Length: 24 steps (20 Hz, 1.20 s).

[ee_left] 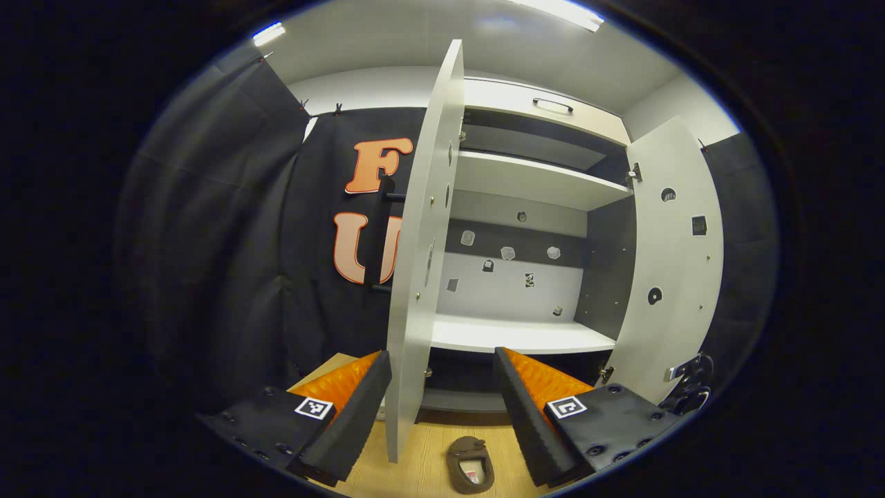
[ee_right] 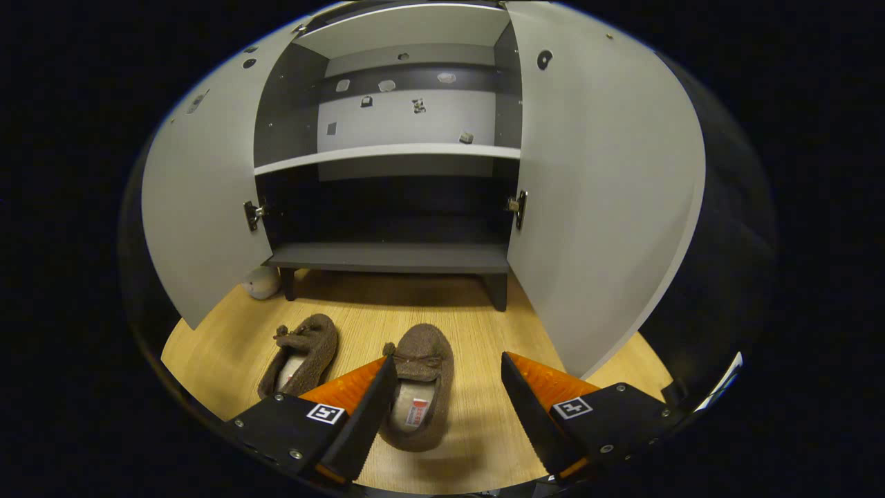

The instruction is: Grab one shoe with the right hand and put it into the shoe cabinet, grab the other shoe with the left hand and put it into the shoe cabinet; then close the right door with the right hand and the left door with the left hand.

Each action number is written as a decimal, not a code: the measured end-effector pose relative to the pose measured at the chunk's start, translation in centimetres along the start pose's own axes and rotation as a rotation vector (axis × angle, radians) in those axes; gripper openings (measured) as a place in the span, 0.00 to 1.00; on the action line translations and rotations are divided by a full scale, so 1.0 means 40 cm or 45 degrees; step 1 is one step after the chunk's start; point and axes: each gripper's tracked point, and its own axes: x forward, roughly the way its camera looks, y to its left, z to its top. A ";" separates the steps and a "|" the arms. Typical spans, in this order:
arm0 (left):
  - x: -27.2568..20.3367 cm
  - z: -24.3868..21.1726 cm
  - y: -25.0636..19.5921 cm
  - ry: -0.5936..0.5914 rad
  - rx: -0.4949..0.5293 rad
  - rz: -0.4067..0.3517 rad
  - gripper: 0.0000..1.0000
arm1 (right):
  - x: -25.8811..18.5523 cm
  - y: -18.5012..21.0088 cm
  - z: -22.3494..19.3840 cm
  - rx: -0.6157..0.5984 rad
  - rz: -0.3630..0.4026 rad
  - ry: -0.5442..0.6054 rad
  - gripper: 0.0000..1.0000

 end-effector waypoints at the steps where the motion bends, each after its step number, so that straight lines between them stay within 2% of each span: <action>1: -0.003 -0.002 0.004 0.003 0.005 0.006 0.96 | 0.027 0.001 -0.032 0.002 -0.007 0.040 0.92; 4: -0.011 -0.003 0.019 0.009 0.032 0.025 0.96 | 0.085 -0.007 -0.119 0.003 -0.029 0.141 0.81; 5: -0.014 -0.005 0.026 0.009 0.043 0.033 0.97 | 0.101 -0.006 -0.146 0.025 -0.028 0.182 0.72; 7: -0.018 -0.003 0.033 0.001 0.061 0.043 0.96 | 0.125 0.001 -0.187 0.074 -0.019 0.246 0.63; 8: -0.019 0.001 0.035 -0.005 0.074 0.048 0.96 | 0.137 0.007 -0.198 0.091 -0.006 0.262 0.60; 9: -0.022 -0.001 0.039 -0.009 0.087 0.052 0.96 | 0.147 0.015 -0.197 0.107 0.001 0.258 0.50; 10: -0.023 0.000 0.040 -0.010 0.099 0.057 0.96 | 0.157 0.025 -0.195 0.121 0.011 0.256 0.49; 11: -0.023 -0.003 0.043 -0.006 0.105 0.062 0.96 | 0.163 0.022 -0.194 0.123 -0.007 0.261 0.41; 12: -0.025 -0.007 0.045 -0.001 0.107 0.065 0.99 | 0.165 0.010 -0.191 0.121 -0.033 0.264 0.29; 13: -0.028 -0.010 0.042 0.003 0.107 0.066 0.96 | 0.171 0.003 -0.182 0.127 -0.050 0.258 0.13; 14: -0.028 -0.012 0.041 0.006 0.105 0.064 0.96 | 0.176 -0.001 -0.164 0.148 -0.053 0.251 0.07; 15: -0.029 -0.013 0.041 0.008 0.103 0.062 0.99 | 0.178 0.000 -0.142 0.170 -0.047 0.242 0.03; 18: -0.032 -0.017 0.039 0.009 0.089 0.052 0.96 | 0.147 0.010 -0.063 0.185 -0.035 0.191 0.02; 24: -0.031 -0.022 0.024 0.000 0.079 0.027 0.96 | 0.092 0.031 0.191 0.206 0.015 -0.014 0.02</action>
